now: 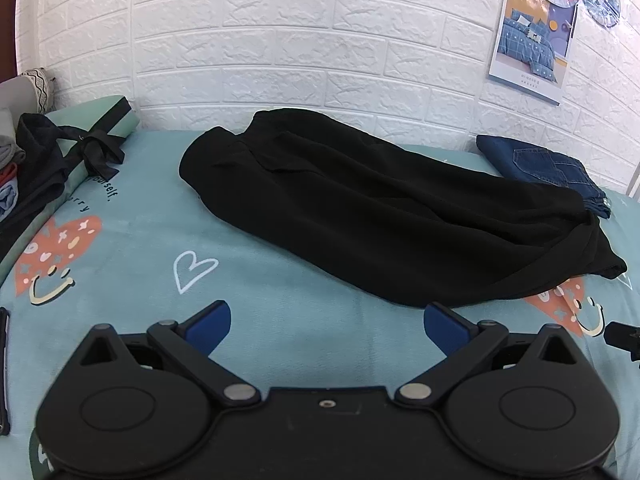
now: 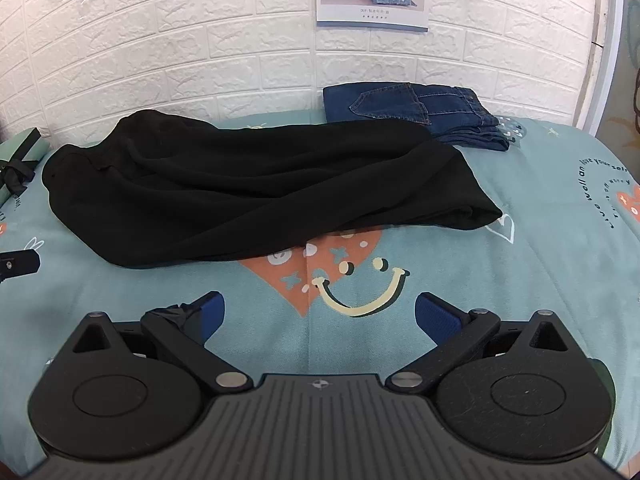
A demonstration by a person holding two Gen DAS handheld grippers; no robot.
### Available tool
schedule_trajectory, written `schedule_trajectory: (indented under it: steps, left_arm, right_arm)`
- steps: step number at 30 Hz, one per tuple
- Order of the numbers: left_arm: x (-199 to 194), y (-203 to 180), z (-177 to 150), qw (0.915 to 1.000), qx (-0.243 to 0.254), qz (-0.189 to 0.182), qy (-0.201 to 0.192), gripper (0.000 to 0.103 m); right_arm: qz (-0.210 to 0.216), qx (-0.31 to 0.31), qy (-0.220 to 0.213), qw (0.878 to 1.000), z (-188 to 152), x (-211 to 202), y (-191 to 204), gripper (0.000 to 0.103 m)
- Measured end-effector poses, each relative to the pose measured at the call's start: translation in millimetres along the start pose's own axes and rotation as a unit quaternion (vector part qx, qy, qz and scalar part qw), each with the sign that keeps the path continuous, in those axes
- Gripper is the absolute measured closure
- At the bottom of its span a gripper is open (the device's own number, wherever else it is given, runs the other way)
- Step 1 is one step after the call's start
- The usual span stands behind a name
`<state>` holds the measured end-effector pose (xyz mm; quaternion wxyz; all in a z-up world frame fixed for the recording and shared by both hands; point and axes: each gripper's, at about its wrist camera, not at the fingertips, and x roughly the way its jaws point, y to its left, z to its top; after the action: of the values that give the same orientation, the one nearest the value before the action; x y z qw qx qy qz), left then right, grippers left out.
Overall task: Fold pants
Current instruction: 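Move both grippers open toward the black pants on the bed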
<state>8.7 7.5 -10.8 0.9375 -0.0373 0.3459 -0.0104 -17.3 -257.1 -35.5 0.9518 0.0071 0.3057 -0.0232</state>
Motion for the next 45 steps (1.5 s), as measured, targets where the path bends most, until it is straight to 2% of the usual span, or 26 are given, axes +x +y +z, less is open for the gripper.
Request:
schedule_trajectory:
  steps: [32,45]
  left_arm:
    - [3,2,2,1.0000,-0.001,-0.003,0.006,0.000]
    - [20,9,3,0.9997,-0.010,0.005,0.024,0.000]
  right_arm:
    - [0.002,-0.001,0.006,1.000,1,3,7,0.000]
    - [0.005,0.009,0.028,1.000,2,20,2,0.000]
